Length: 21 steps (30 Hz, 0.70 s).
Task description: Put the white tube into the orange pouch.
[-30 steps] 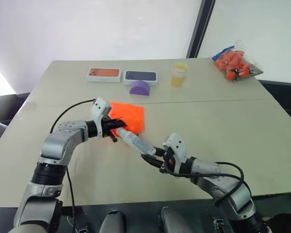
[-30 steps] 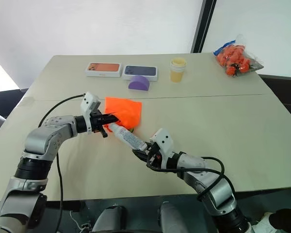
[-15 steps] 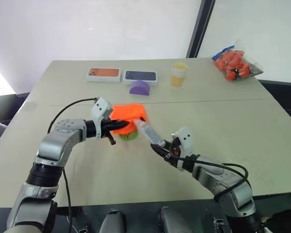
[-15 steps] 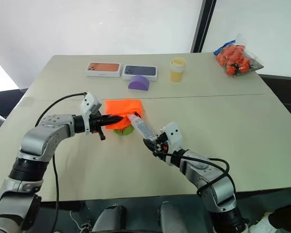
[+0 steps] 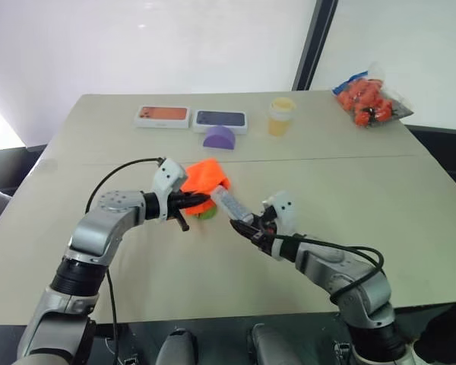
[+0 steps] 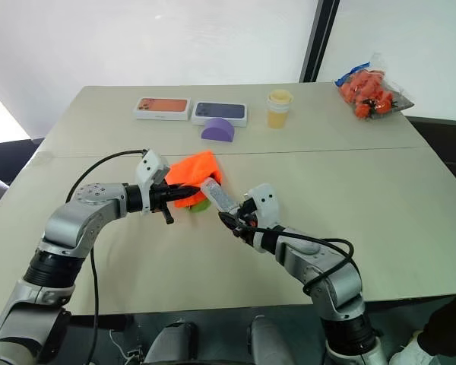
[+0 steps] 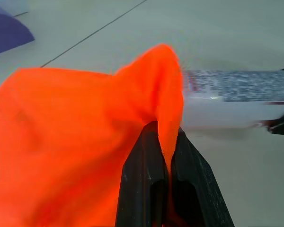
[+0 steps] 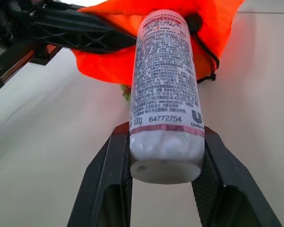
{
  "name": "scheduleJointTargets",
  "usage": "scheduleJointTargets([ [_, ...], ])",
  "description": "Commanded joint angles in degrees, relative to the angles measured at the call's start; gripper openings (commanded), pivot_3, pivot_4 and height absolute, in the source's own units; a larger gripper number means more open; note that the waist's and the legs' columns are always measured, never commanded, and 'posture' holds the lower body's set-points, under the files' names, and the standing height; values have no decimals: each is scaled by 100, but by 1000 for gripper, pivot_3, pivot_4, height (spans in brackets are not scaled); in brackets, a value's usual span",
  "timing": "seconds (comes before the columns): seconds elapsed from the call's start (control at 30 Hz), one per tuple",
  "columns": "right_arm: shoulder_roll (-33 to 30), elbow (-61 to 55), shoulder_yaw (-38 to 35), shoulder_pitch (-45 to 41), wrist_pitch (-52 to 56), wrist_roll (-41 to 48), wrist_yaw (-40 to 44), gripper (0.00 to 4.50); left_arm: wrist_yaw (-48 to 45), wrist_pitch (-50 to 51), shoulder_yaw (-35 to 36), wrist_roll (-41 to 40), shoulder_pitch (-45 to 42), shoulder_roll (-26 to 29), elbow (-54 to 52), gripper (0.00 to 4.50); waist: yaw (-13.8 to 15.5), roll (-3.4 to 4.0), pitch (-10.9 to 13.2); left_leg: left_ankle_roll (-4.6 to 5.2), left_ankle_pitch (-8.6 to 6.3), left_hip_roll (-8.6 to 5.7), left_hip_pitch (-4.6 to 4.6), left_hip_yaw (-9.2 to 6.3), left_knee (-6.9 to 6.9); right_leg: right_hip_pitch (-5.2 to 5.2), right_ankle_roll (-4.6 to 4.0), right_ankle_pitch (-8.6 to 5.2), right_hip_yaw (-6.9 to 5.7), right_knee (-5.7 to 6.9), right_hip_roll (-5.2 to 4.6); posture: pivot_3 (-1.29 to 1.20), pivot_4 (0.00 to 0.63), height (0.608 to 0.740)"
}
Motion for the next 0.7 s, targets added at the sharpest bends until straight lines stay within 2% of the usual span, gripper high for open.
scheduleJointTargets([
  [0.03,-262,-485,-139,111,-195,195,342,1101,15,35,666,-359,-253,29,360,0,5,-2,0,0,0,0,0,0,0,-1,0,0,0,0,0,0,150,723],
  [0.23,-435,-682,-1,385,-410,227,588,1101,-394,432,967,-831,-427,130,843,0,2,-2,0,0,0,0,0,0,0,0,1,-1,-1,0,1,0,150,723],
  [0.37,-230,-516,238,378,-549,38,423,1101,-686,576,885,-902,-426,248,905,0,-3,-4,1,0,0,0,0,-1,-1,-2,1,-1,-1,0,2,0,150,723],
  [0.7,37,-14,488,133,-643,-278,188,1101,-694,717,891,-965,-368,254,627,0,6,-6,0,0,0,0,-1,-1,-1,-15,-1,0,-1,0,0,0,150,723],
])
